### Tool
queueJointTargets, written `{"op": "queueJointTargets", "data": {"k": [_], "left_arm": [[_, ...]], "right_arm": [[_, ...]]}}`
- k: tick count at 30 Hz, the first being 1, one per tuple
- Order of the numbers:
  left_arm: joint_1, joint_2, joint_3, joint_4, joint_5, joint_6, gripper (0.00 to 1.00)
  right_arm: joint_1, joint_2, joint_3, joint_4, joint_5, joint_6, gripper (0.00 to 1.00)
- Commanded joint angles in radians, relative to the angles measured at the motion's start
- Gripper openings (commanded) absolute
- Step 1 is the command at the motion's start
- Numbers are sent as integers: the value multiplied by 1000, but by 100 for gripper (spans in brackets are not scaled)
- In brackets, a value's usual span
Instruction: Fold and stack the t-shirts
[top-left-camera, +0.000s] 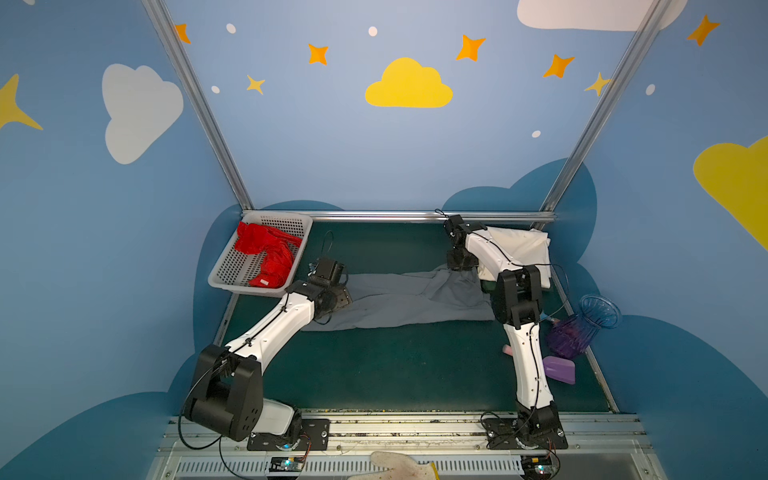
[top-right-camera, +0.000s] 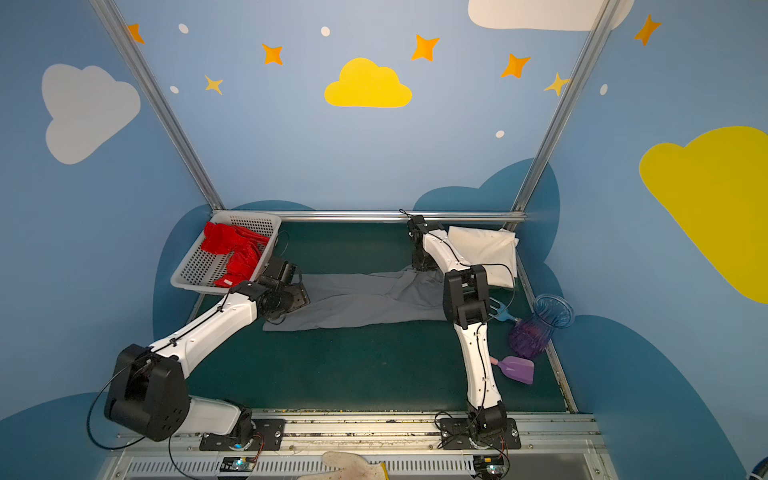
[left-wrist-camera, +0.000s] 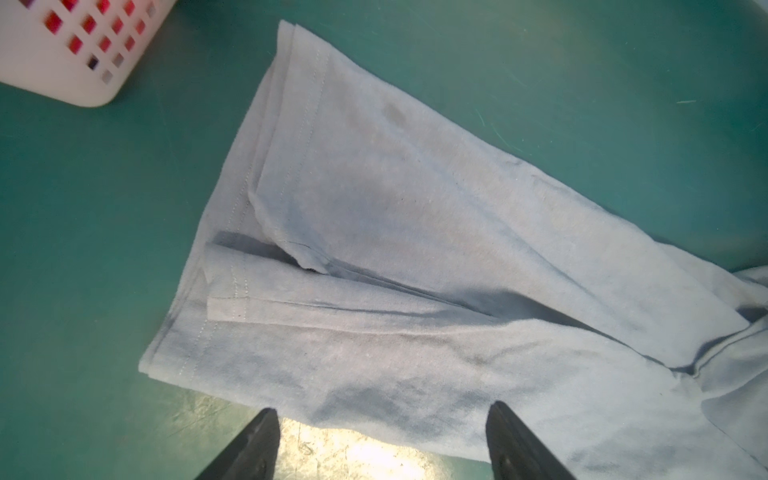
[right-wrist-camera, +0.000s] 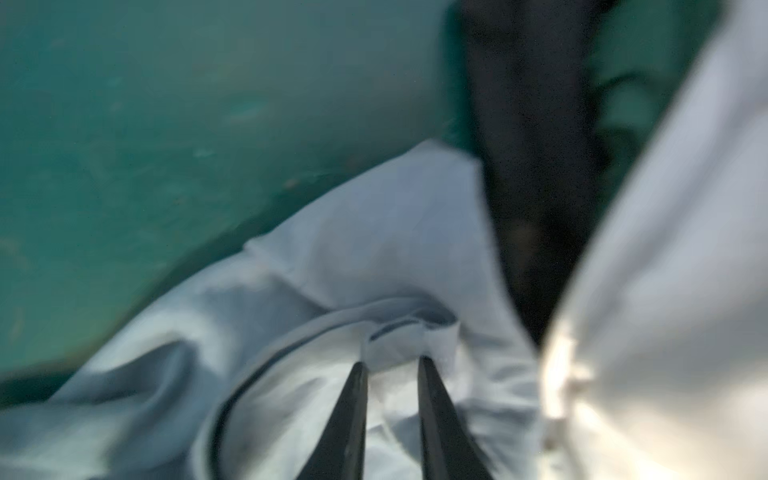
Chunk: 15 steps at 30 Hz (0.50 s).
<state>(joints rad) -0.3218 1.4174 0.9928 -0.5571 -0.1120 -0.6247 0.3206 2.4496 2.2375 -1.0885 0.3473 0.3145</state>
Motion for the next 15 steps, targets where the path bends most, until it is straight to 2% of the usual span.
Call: {"op": "queueJointTargets", "data": {"k": [1, 3, 9, 11, 15], "left_arm": [[0, -19, 6, -36, -12, 2, 77], [2, -28, -3, -35, -15, -1, 78], [9, -40, -16, -33, -25, -3, 78], [10, -35, -13, -37, -23, 0, 78], [14, -27, -13, -28, -23, 3, 78]], "right_arm": [[-17, 31, 74, -91, 133, -6, 24], [-21, 38, 89, -109, 172, -10, 26], [-36, -17, 57, -122, 161, 1, 26], [-33, -70, 20, -108, 124, 15, 27], [-14, -220, -165, 19, -29, 44, 33]]}}
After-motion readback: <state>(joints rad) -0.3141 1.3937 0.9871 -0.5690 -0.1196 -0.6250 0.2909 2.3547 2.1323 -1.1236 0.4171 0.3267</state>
